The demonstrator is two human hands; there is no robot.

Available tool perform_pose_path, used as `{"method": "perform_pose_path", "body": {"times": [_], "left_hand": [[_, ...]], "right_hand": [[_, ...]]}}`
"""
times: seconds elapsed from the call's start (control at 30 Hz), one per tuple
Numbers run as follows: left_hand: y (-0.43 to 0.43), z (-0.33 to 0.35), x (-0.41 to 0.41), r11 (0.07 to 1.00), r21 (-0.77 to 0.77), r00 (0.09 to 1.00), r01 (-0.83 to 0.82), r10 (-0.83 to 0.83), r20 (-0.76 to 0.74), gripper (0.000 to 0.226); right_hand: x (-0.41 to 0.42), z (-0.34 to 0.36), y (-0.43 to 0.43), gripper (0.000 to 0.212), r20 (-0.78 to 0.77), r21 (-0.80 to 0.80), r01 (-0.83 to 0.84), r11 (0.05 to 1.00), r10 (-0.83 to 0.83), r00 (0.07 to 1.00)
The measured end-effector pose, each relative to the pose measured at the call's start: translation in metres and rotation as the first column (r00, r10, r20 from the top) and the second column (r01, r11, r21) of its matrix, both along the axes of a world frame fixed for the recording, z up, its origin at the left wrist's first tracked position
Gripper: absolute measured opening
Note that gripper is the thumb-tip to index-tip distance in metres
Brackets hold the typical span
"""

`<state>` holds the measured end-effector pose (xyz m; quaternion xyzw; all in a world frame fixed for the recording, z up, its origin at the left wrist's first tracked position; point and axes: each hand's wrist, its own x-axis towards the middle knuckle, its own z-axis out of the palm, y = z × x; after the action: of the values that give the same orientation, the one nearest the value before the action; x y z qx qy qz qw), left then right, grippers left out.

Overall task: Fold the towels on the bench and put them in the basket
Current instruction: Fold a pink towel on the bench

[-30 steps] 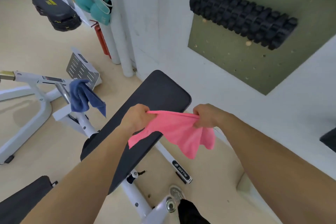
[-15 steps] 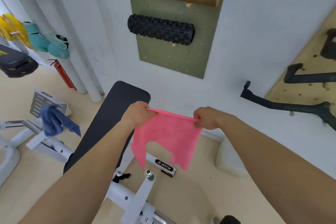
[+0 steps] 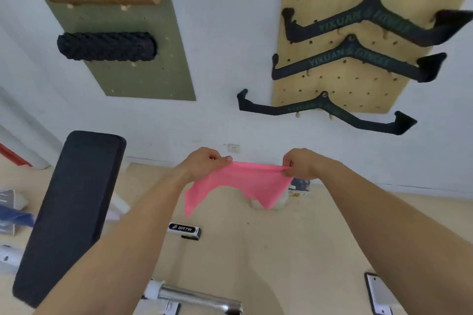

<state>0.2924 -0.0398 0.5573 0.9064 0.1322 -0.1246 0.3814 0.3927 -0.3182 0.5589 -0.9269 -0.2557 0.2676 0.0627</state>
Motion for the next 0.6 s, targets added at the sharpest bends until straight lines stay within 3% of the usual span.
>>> {"method": "perform_pose_path", "body": {"times": [0.13, 0.27, 0.4, 0.6], "left_hand": [[-0.117, -0.013, 0.028, 0.995, -0.014, 0.995, 0.097, -0.096, 0.034, 0.030], [-0.235, -0.022, 0.055, 0.952, 0.038, 0.953, 0.304, -0.304, 0.000, 0.026], [-0.350, -0.022, 0.070, 0.864, 0.051, 0.865, 0.502, -0.501, -0.017, 0.028], [-0.512, -0.040, 0.053, 0.644, 0.037, 0.645, 0.764, -0.763, -0.037, 0.024]], "right_hand": [[-0.016, -0.013, -0.132, 0.010, -0.039, 0.052, 0.129, 0.990, -0.127, 0.991], [-0.052, -0.028, -0.264, 0.023, -0.041, 0.066, 0.330, 0.942, -0.327, 0.944], [-0.109, -0.035, -0.376, 0.035, -0.086, 0.058, 0.561, 0.826, -0.556, 0.827], [-0.228, -0.040, -0.498, 0.029, -0.102, 0.063, 0.832, 0.551, -0.826, 0.555]]}}
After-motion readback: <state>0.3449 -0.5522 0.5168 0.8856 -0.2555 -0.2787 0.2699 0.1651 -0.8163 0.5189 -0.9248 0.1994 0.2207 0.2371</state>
